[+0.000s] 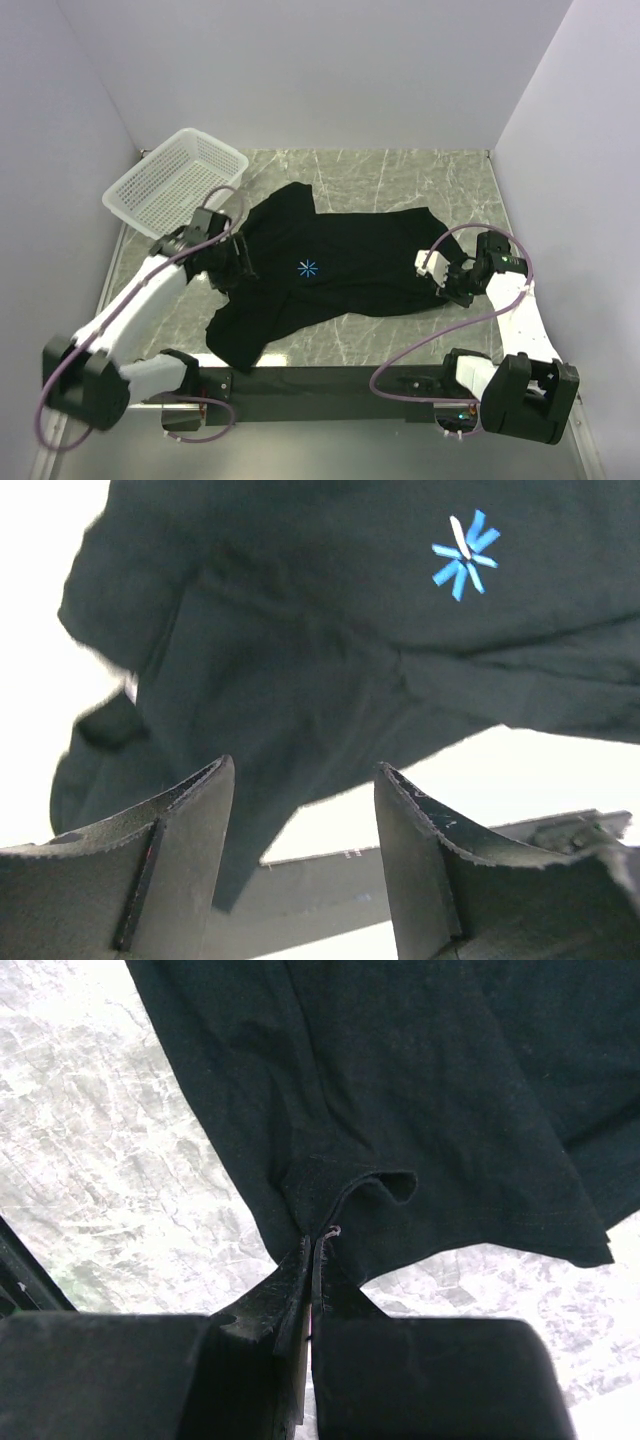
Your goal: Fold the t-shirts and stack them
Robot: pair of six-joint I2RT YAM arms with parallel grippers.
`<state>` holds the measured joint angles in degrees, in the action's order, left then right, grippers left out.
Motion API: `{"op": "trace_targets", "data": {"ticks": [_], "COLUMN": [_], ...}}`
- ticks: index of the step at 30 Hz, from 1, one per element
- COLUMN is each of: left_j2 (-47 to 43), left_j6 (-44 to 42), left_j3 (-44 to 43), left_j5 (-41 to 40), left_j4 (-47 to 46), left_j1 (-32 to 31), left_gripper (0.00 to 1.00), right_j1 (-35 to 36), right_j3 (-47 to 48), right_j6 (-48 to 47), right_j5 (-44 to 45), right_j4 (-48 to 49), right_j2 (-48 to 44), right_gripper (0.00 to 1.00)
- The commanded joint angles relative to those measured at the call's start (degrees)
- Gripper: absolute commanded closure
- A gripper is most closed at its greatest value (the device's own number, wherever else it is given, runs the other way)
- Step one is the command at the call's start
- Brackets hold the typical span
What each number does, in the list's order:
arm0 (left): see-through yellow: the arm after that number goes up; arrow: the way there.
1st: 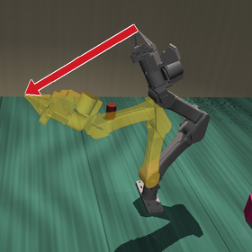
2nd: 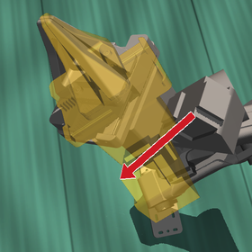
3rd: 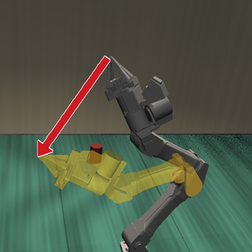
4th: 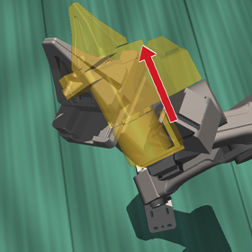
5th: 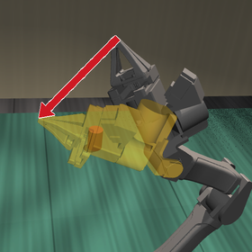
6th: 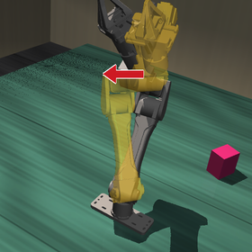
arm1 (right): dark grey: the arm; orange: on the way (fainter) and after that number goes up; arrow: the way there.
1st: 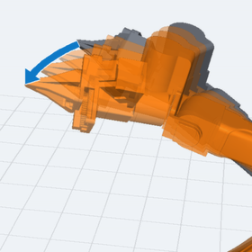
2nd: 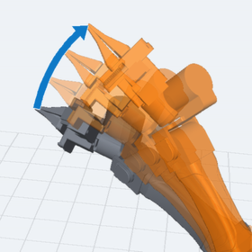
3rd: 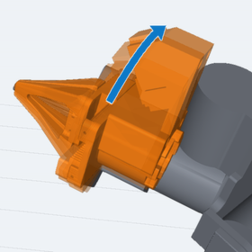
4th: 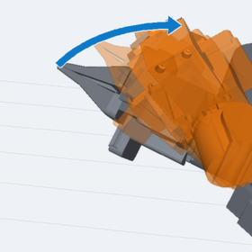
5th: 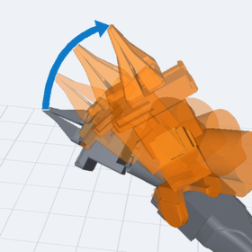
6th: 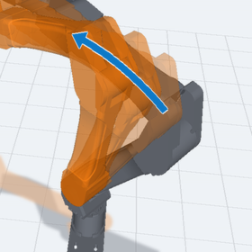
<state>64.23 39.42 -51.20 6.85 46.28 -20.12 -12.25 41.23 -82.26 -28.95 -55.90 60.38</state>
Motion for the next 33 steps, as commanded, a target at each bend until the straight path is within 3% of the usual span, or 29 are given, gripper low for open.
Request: {"op": "trace_targets", "data": {"ticks": [1,6,15,24,33], "left_j2": [9.39,16.27,27.78,26.30,29.46], "left_j6": [-4.52,-7.16,-9.54,-9.01,-9.54], "left_j3": [-2.50,-6.36,-9.71,-12.52,-10.50], "left_j5": [-1.65,-8.42,-10.62,-20.56,-17.75], "left_j4": [-3.74,-3.39,-3.04,0.47,-0.93], "left_j1": [-0.53,-0.71,-2.20,-3.96,-4.14], "left_gripper": [0.36,0.36,0.46,0.44,0.49], "right_j1": [0.12,-0.05,-0.23,-0.41,-0.49], "right_j3": [1.31,1.13,0.87,0.69,0.60], "right_j6": [0.26,0.87,1.49,1.57,1.84], "right_j5": [-0.67,-0.93,-1.20,-1.55,-1.81], "right_j4": [-0.79,0.00,0.70,1.06,1.32], "right_j2": [0.79,1.06,1.58,2.29,2.37], "right_gripper": [0.97,0.97,0.97,0.97,0.97]}}
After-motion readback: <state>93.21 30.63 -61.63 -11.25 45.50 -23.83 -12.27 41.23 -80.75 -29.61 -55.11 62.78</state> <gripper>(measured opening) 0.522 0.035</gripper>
